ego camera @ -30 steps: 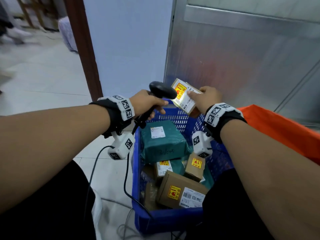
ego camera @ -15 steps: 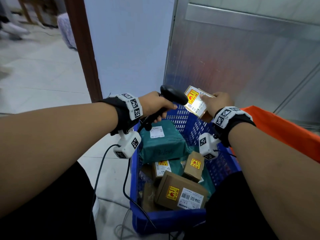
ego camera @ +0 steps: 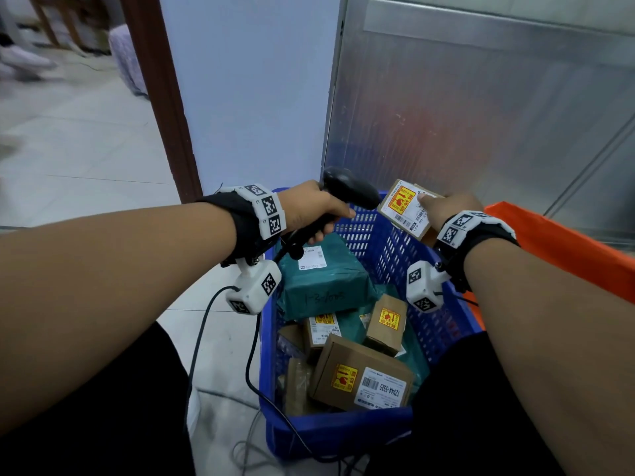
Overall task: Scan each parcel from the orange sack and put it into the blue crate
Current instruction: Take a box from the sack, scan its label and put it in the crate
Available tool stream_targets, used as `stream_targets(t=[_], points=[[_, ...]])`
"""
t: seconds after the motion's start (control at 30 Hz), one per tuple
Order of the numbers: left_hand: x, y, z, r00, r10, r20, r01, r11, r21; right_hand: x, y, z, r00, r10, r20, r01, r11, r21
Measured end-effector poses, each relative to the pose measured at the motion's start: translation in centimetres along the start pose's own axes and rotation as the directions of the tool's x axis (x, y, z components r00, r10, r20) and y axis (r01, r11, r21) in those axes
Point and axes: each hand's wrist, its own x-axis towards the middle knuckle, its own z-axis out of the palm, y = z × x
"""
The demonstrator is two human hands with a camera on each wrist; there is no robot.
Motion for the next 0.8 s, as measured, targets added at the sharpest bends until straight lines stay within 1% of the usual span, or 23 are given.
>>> stream_targets(t=[0.1, 0.23, 0.3, 0.33, 0.4, 0.43, 0.5, 0.57, 0.6, 0.7, 0.73, 0.8], points=[[0.1, 0.3, 0.4, 1.0, 0.016, 0.002, -0.016, 0.999, -0.029, 0.1, 1.2, -0.4, 0.999, 0.05, -0.016, -0.05, 0.998, -0.033], [0.3, 0.4, 1.2, 0.998, 0.038, 0.044, -0.036, 0.999, -0.041, 0.0, 2.2, -1.4, 0.993, 0.117, 0.019, -0.117, 0.993, -0.021], [0.5, 0.3, 1.6, 0.998, 0.059, 0.026, -0.058, 0.997, -0.046, -0.1, 2.3, -1.4, 0.99, 0.115, 0.076, -0.113, 0.993, -0.023], [0.6, 0.1, 1.7, 0.997, 0.076, 0.003, -0.076, 0.996, -0.052, 0.3, 2.4, -1.1, 0.984, 0.138, 0.11, -0.136, 0.99, -0.026], [1.1, -0.1, 2.0, 0.992, 0.107, -0.06, -0.111, 0.992, -0.059, -0.4, 2.0, -0.6, 0.941, 0.21, 0.264, -0.218, 0.976, 0.0], [1.3, -0.2, 2.1, 0.989, 0.117, -0.093, -0.123, 0.991, -0.056, -1.0, 1.7, -0.4, 0.913, 0.232, 0.335, -0.224, 0.973, -0.065], [1.8, -0.4, 2.0, 0.984, 0.117, -0.134, -0.122, 0.992, -0.035, -2.4, 0.9, -0.2, 0.86, 0.284, 0.424, -0.18, 0.946, -0.27], [2.2, -0.5, 2.1, 0.984, 0.103, -0.148, -0.104, 0.995, -0.002, -2.5, 0.8, 0.1, 0.843, 0.287, 0.455, -0.116, 0.923, -0.366], [2.4, -0.4, 2.3, 0.983, 0.1, -0.155, -0.099, 0.995, 0.013, -2.5, 0.8, 0.2, 0.851, 0.267, 0.453, -0.089, 0.922, -0.377], [2.6, 0.1, 3.1, 0.986, 0.078, -0.148, -0.073, 0.997, 0.037, -2.6, 1.6, -0.8, 0.865, 0.25, 0.434, -0.104, 0.938, -0.331], [2.5, 0.4, 3.3, 0.986, 0.069, -0.151, -0.064, 0.997, 0.038, -2.6, 1.8, -1.3, 0.865, 0.246, 0.438, -0.102, 0.94, -0.326], [2.6, 1.4, 4.4, 0.989, 0.052, -0.14, -0.048, 0.998, 0.032, -2.6, 2.8, -3.6, 0.839, 0.277, 0.468, -0.097, 0.923, -0.372]])
